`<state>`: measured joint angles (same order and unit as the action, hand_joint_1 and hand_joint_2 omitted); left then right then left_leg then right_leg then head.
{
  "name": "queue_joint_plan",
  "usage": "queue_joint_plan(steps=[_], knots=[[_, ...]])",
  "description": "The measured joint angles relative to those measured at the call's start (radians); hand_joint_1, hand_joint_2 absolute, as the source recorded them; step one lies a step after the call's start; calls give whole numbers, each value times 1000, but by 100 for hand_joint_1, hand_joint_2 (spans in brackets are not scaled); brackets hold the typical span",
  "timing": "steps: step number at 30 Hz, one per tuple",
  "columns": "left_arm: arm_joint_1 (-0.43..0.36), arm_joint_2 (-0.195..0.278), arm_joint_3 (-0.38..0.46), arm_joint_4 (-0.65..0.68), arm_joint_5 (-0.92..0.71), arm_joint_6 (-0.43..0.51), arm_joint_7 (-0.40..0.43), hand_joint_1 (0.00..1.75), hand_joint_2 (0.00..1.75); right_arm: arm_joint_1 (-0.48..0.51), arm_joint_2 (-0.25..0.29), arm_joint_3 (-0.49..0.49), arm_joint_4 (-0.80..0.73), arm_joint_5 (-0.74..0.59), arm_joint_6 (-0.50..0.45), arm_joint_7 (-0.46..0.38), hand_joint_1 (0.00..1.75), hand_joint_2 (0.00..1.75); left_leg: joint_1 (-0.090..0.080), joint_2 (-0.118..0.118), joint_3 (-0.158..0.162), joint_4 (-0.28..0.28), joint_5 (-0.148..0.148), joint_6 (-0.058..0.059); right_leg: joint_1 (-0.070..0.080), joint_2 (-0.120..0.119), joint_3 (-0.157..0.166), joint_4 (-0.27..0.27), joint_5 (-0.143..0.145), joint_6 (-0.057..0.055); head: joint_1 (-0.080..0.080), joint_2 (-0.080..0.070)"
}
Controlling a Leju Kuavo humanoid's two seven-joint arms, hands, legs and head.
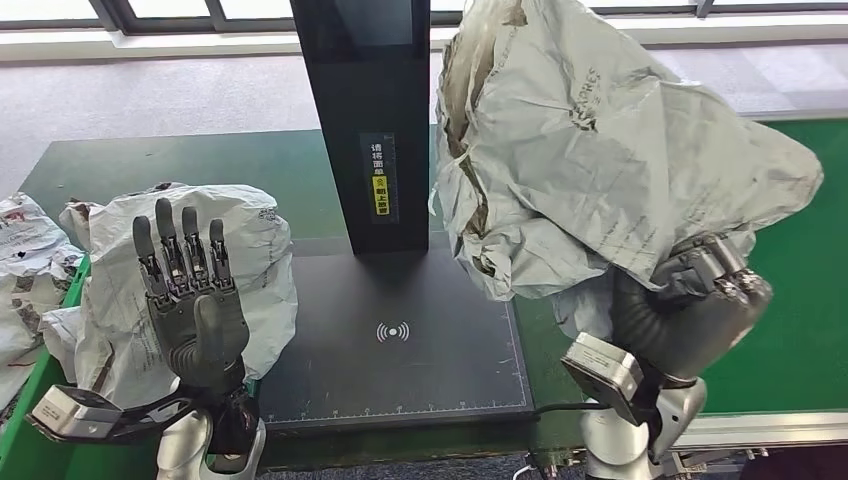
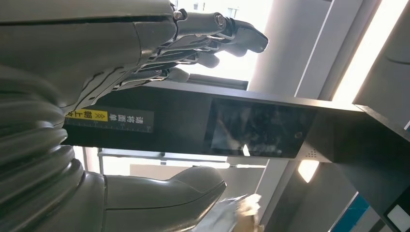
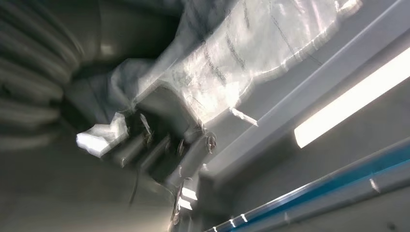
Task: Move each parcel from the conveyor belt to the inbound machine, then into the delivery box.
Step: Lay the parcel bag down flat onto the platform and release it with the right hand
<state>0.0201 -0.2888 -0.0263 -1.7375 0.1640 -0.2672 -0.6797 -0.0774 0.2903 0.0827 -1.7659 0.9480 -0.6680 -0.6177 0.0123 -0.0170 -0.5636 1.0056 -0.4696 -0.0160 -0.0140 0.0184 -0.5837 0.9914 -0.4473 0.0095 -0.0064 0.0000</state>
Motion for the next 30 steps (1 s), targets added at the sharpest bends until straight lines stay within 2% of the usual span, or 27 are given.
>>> queue_joint_plan(steps=[4, 7, 16, 21, 22, 23, 25, 26, 27, 30], knots=[[0, 0, -1, 0, 0, -1, 0, 0, 175, -38, -1, 85, 202, -87, 80, 10, 175, 175, 0, -1, 0, 0, 1, -1, 1, -1, 0, 0, 1, -1, 0, 0], [0, 0, -2, 0, 0, -2, 0, 0, 175, -55, -1, 114, 310, -113, 102, 13, 175, 175, 0, -4, -1, 0, 2, -2, 1, -3, 0, 1, 1, -1, 0, 0], [0, 0, -1, 0, -2, -5, 0, 0, 175, -76, 0, 138, 462, -127, 136, 26, 175, 175, 0, -4, -1, 0, 1, -2, 0, -3, -1, 1, 0, -2, 0, 0], [1, 0, -1, -1, -2, -6, 0, 0, 175, -87, 0, 138, 553, -116, 165, 61, 175, 175, 0, -4, -1, 0, 2, -2, 0, -3, -1, 1, 0, -2, 0, 0], [1, 0, -1, -3, -3, -6, 0, 0, 175, -89, 1, 138, 570, -111, 171, 69, 164, 175, 0, -4, -1, 0, 2, -2, 0, -3, -1, 1, 0, -2, 0, 0], [1, 0, -1, -4, -3, -6, 0, 0, 175, -91, 1, 138, 586, -106, 179, 77, 121, 175, 0, -4, -1, 0, 2, -2, 0, -3, -1, 1, 0, -2, 0, 0], [2, 0, -1, -6, -3, -6, 0, 0, 175, -96, 1, 138, 622, -92, 198, 97, 34, 87, 0, -4, -1, 0, 2, -2, 1, -3, -1, 2, 0, -2, 0, 0], [2, 0, -1, -7, -3, -6, 0, 0, 175, -98, 2, 138, 642, -82, 206, 109, 0, 44, 0, -4, -2, 0, 2, -2, 1, -3, -1, 2, 0, -2, 0, 0], [3, 0, -1, -9, -4, -4, 0, 0, 175, -101, 2, 138, 661, -72, 212, 120, 0, 0, 0, -4, -2, 0, 2, -2, 1, -3, -1, 2, 0, -2, 0, 0], [4, 0, 0, -18, -5, 3, 0, 0, 175, -106, 3, 138, 704, -68, 226, 131, 0, 0, 0, -4, -2, 0, 2, -2, 0, -3, -1, 2, 0, -2, 0, 0]])
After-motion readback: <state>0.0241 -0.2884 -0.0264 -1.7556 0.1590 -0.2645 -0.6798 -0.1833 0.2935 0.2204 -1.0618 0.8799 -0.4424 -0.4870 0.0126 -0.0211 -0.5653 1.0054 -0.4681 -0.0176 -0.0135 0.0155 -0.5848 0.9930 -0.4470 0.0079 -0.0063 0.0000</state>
